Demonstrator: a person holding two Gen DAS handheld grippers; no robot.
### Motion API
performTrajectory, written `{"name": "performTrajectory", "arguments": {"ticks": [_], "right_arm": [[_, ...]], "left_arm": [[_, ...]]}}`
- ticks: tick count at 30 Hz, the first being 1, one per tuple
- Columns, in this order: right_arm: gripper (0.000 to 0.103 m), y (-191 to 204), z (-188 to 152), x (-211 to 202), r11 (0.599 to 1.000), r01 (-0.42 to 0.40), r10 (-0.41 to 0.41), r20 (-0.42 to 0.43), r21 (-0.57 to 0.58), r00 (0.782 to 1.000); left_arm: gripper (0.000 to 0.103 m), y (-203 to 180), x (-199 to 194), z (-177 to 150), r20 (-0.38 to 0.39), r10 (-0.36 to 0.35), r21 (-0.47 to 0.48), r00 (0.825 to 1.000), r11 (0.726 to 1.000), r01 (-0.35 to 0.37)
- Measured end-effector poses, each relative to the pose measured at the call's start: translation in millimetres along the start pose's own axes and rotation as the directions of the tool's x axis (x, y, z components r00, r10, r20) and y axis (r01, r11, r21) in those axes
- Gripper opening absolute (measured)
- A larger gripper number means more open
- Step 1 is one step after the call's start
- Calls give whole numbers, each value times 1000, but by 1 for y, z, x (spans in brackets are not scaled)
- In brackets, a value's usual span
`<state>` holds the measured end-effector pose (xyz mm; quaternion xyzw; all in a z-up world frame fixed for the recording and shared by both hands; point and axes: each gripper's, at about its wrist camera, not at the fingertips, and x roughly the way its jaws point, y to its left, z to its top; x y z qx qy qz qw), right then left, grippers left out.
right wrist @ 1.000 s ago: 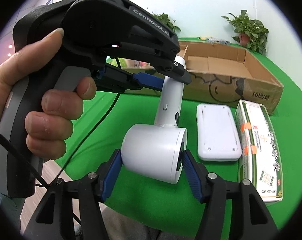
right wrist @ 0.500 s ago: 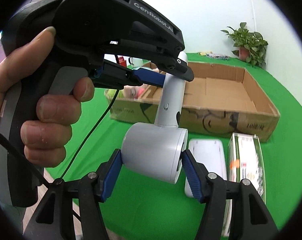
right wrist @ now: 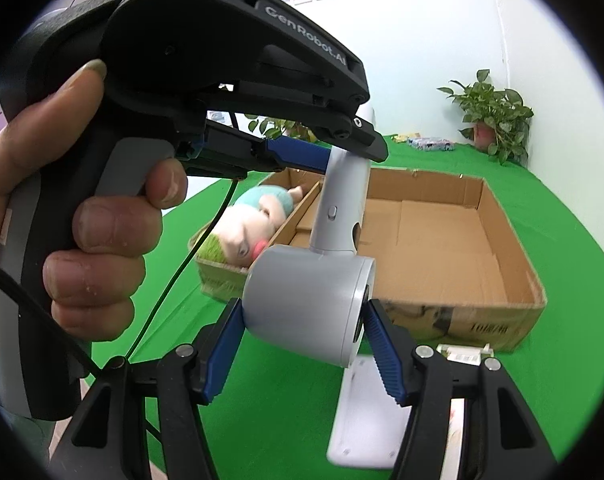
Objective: Organize objects
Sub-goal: 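Lift the hair dryer with the left gripper and carry it over the box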
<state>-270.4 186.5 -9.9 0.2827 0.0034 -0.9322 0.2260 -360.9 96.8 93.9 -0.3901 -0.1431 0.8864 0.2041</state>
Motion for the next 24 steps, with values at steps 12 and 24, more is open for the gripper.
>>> {"name": "performTrajectory", "arguments": {"ticks": [12, 24], "right_arm": [[60, -31, 42, 37, 999, -41, 42, -102, 11, 994], [60, -76, 43, 107, 981, -149, 181, -292, 127, 939]], "left_arm": [[26, 16, 55, 72, -61, 33, -12, 998, 999, -33], [26, 71, 149, 76, -215, 61, -133, 975, 987, -91]]}}
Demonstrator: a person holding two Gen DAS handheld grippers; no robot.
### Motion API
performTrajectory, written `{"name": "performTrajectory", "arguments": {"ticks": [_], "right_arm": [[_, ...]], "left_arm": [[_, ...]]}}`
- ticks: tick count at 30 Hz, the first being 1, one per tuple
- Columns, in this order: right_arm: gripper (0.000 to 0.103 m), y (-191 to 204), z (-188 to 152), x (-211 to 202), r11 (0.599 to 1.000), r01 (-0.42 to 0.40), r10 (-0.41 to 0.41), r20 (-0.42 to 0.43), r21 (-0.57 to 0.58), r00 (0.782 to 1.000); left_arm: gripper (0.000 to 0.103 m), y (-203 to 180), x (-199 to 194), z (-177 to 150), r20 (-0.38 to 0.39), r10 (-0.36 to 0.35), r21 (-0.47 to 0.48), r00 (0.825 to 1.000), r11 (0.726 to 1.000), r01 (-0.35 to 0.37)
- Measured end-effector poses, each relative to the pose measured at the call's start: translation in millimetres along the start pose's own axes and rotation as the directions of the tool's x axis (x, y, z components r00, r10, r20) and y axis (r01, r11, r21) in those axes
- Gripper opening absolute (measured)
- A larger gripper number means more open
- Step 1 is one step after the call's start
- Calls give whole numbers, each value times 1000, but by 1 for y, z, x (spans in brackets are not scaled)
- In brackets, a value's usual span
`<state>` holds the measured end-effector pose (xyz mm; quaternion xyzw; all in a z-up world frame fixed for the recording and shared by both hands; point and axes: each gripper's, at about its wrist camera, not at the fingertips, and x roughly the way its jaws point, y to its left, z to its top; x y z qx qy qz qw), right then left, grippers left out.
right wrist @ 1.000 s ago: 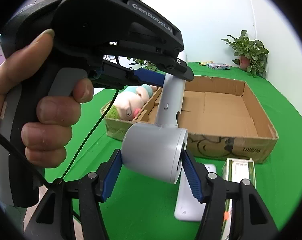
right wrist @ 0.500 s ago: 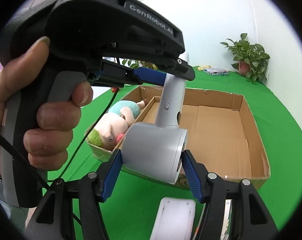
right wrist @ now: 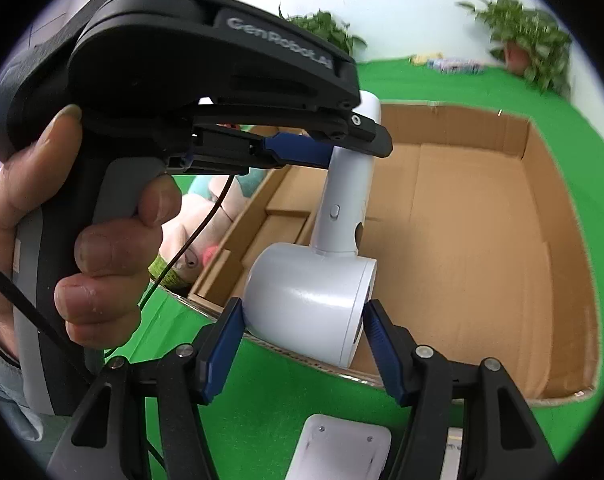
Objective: Organize objects
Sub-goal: 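Lift the hair dryer with the left gripper and carry it over the box, then lower the hair dryer into the box and open the left gripper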
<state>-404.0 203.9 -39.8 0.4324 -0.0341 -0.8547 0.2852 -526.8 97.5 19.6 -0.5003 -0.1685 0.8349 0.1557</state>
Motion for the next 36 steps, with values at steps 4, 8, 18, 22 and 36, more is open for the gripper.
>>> {"name": "performTrajectory", "arguments": {"ticks": [4, 8, 18, 22, 36], "right_arm": [[60, -10, 1, 15, 1000, -21, 22, -51, 22, 998], [60, -19, 1, 30, 998, -38, 43, -119, 47, 992], [60, -48, -4, 27, 978, -163, 183, -151, 133, 971], [60, -66, -3, 24, 979, -117, 142, -141, 169, 980], [31, -66, 22, 60, 948, -171, 222, -176, 268, 959]], "left_arm": [[26, 10, 23, 3, -40, 22, -7, 999, 1000, -22], [26, 19, 43, -1, -81, 38, -10, 996, 999, -39], [24, 27, 61, -10, -115, 74, -2, 991, 997, -75], [24, 27, 60, -10, -115, 77, 21, 990, 997, -75], [24, 32, 58, -13, -121, 164, 56, 979, 986, -158]]}}
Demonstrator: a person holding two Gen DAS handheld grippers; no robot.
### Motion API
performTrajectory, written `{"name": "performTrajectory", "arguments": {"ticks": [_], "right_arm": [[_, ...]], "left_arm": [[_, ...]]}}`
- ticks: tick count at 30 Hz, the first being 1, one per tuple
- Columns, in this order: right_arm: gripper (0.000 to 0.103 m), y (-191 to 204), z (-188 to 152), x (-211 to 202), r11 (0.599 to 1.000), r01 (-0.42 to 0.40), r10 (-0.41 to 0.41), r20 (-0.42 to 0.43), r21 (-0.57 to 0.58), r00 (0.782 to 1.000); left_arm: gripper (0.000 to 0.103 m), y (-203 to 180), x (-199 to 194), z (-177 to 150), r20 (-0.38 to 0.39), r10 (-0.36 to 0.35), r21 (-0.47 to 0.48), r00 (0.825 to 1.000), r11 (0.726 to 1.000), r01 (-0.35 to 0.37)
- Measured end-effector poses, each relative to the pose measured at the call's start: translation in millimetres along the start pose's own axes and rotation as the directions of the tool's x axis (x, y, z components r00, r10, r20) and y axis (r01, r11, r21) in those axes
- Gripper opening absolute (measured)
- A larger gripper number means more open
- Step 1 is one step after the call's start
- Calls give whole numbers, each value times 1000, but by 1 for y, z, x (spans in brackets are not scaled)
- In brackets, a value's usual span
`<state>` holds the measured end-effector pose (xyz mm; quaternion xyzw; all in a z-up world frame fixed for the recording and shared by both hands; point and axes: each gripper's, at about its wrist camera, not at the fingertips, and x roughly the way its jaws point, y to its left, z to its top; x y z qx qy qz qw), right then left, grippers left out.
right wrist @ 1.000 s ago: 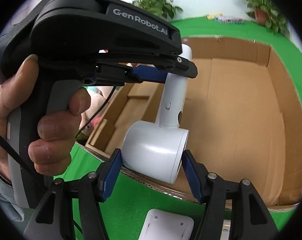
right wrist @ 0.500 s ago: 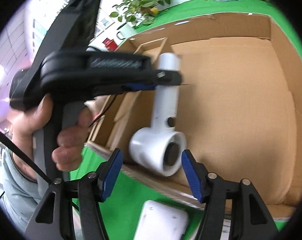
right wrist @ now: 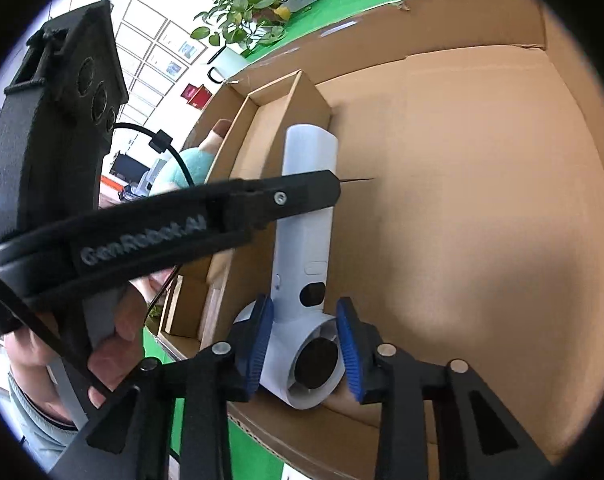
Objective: Organize objects
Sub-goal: 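Lower the hair dryer into the box and open the left gripper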
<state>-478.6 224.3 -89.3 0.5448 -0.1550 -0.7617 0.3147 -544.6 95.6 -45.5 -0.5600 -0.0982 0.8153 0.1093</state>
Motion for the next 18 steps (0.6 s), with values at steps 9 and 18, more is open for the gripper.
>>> {"name": "performTrajectory", "arguments": {"ticks": [9, 18], "right_arm": [[31, 0, 6, 12, 999, -19, 19, 0, 36, 1000], [31, 7, 11, 21, 999, 30, -30, -8, 14, 1000]], "left_arm": [[25, -1, 5, -3, -14, 25, 12, 1000, 1000, -25], [38, 3, -42, -4, 53, -27, 11, 998, 1000, 26]]}}
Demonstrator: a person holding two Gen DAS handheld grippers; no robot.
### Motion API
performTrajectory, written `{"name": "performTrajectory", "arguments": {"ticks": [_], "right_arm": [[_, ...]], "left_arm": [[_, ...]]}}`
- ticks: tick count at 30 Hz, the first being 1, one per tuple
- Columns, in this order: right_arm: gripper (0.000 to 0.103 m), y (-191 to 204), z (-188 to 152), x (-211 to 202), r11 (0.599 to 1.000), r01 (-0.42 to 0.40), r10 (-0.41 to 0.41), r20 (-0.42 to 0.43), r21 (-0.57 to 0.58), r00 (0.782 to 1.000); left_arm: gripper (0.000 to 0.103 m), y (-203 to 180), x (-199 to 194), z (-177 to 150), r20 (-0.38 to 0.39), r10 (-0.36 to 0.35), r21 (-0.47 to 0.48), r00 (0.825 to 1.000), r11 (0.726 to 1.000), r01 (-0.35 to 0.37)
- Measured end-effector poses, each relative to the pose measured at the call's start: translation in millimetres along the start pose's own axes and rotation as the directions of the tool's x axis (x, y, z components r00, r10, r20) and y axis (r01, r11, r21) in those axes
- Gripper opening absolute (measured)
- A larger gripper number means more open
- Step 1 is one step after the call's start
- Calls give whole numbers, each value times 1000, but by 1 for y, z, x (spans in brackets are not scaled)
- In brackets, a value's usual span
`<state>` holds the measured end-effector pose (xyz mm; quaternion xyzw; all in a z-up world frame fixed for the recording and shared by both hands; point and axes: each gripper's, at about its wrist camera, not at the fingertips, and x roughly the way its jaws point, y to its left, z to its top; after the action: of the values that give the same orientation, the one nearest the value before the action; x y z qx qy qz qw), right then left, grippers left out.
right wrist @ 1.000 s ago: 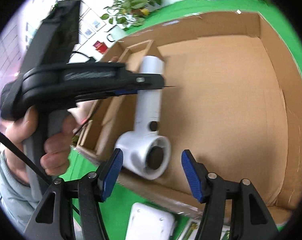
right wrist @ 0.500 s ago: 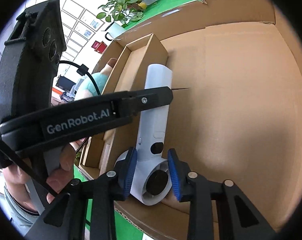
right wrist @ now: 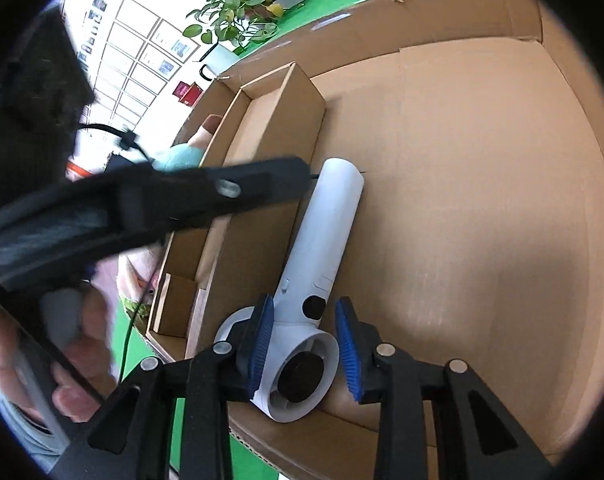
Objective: Organize objects
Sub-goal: 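Lower the hair dryer into the box and open the left gripper, then withdraw the left gripper from the box toward the white device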
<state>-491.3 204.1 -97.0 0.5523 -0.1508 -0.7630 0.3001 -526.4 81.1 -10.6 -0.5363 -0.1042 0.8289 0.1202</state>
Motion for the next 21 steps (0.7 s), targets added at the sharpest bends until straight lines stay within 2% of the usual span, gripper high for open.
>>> {"name": "performTrajectory", "arguments": {"ticks": [3, 6, 12, 16, 21], "right_arm": [[31, 3, 2, 3, 1000, 7, -7, -7, -3, 1000], [31, 9, 2, 6, 999, 30, -30, -6, -28, 1000], [26, 22, 2, 11, 994, 70, -69, 14, -89, 998], [26, 20, -1, 7, 993, 71, -69, 21, -93, 997], [26, 22, -6, 2, 991, 96, -94, 32, -88, 995]], "left_arm": [[38, 2, -34, -6, 77, 7, 23, 997, 1000, -9], [42, 6, -58, -22, 130, 75, 62, 989, 995, -84], [42, 29, -65, -64, 80, 150, 72, 986, 985, -155], [42, 38, -46, -80, 51, 141, 47, 989, 989, -143], [42, 42, -47, -95, 57, 136, 30, 989, 990, -138]]}}
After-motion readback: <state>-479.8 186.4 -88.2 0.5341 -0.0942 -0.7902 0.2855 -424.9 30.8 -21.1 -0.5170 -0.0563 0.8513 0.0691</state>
